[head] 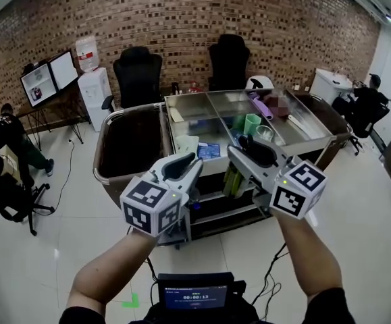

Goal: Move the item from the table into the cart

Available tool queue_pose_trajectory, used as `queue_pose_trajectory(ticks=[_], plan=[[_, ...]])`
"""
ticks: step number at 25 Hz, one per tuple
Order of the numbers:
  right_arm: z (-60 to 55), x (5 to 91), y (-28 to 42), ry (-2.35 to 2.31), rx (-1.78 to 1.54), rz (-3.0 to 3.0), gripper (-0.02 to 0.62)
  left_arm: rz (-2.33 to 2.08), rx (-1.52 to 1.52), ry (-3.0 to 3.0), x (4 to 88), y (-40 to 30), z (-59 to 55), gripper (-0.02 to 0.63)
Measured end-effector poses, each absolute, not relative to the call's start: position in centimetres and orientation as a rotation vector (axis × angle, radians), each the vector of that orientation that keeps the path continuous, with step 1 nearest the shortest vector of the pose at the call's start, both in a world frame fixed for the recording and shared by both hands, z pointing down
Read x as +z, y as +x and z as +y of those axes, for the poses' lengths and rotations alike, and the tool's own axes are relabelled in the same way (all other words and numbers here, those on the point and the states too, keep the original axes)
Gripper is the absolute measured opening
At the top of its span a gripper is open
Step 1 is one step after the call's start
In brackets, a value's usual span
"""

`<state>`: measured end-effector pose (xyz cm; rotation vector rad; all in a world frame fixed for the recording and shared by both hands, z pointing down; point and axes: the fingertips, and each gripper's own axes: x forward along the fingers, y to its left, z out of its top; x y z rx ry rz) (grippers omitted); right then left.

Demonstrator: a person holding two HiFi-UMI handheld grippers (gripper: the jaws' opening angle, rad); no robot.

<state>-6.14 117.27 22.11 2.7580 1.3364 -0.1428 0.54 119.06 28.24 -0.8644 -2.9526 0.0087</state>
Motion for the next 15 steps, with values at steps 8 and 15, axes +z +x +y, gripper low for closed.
queue_pose_trajectory(ticks=[8,15], plan=[[133.3,14.9,-15.9,2.790,-0.064,1.237,0.138,-2.959,-0.017,-0.935,21.6,-8.9,133.8,0.083],[150.3,10.2,-23.2,2.799,-0.042,1.264,0.138,-2.943,-0.094,-0.940,17.3,-14.8,149.6,0.083]])
